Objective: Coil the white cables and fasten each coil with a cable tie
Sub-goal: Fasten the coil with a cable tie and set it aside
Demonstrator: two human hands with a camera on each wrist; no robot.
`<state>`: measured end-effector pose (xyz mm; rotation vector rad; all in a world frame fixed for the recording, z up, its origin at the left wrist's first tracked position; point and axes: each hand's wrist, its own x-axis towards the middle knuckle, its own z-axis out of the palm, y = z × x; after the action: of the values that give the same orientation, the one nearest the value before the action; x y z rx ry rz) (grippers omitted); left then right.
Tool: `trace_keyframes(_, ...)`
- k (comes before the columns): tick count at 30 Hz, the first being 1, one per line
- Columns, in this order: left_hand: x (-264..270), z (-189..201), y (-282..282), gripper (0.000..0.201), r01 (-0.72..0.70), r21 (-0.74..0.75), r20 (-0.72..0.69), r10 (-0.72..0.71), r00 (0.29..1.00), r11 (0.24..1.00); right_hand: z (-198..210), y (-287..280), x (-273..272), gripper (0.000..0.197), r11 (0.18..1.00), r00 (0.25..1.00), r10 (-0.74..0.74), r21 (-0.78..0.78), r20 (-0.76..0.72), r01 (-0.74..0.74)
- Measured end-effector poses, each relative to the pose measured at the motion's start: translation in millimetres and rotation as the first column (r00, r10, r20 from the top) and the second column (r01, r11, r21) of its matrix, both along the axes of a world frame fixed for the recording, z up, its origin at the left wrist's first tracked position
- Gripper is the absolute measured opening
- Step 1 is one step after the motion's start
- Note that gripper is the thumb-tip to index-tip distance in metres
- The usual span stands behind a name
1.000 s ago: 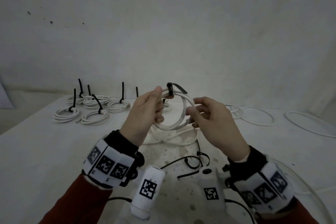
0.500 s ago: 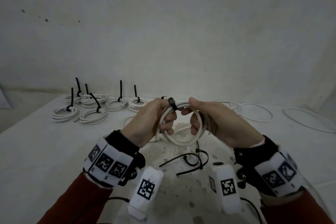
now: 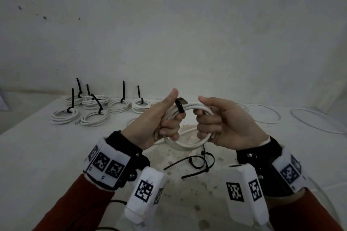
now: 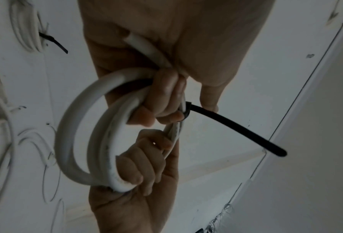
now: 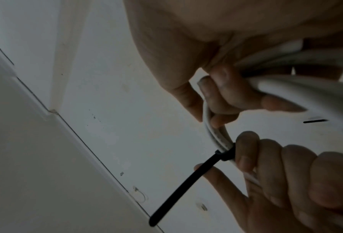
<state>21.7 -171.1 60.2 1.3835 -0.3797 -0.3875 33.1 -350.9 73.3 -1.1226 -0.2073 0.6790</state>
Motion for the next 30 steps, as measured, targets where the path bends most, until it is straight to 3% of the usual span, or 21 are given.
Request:
trace_keyframes(9,-7.5,6.5,1.2,0.067,0.105,-0.034,-0.054,-0.107,0.993,0.994,10.1,-6.4,-7.7,0.034,0.989,0.988,-0.003,-0.149,0.155,0.026)
trace_keyframes(17,-6.8,3.9,5.1,0.070,0.101,0.027,0.032,-0.102,0.994,0.995,-0.4,-13.8,0.5,0.042,0.993,0.982,0.105,-0.062,0.160,-0.097)
trace_keyframes(20,-2.8,-0.4,7.9,0.065,0.146,-0.047,0.066,-0.143,0.988,0.988,2.4,-8.8,-1.3,0.034,0.997,0.986,-0.013,-0.072,0.165,0.025)
trace_keyframes(24,3.0,-5.0,5.6,0.036,-0.015,-0.031,0.081,0.017,0.997,0.999,-1.9,-2.2,-0.7,0.039,0.980,0.950,-0.131,-0.108,0.282,0.167)
trace_keyframes(27,4.8,-4.1,7.2,0.033,-0.086,-0.071,0.089,0.092,0.992,0.994,-3.2,-10.3,-2.0,0.038,0.953,0.879,-0.106,-0.205,0.465,0.224)
trace_keyframes(30,5.6,-2.2,10.5,0.034,-0.161,-0.081,0.130,0.171,0.977,0.984,2.8,-23.3,-3.1,0.021,0.869,0.783,-0.091,-0.334,0.616,0.364)
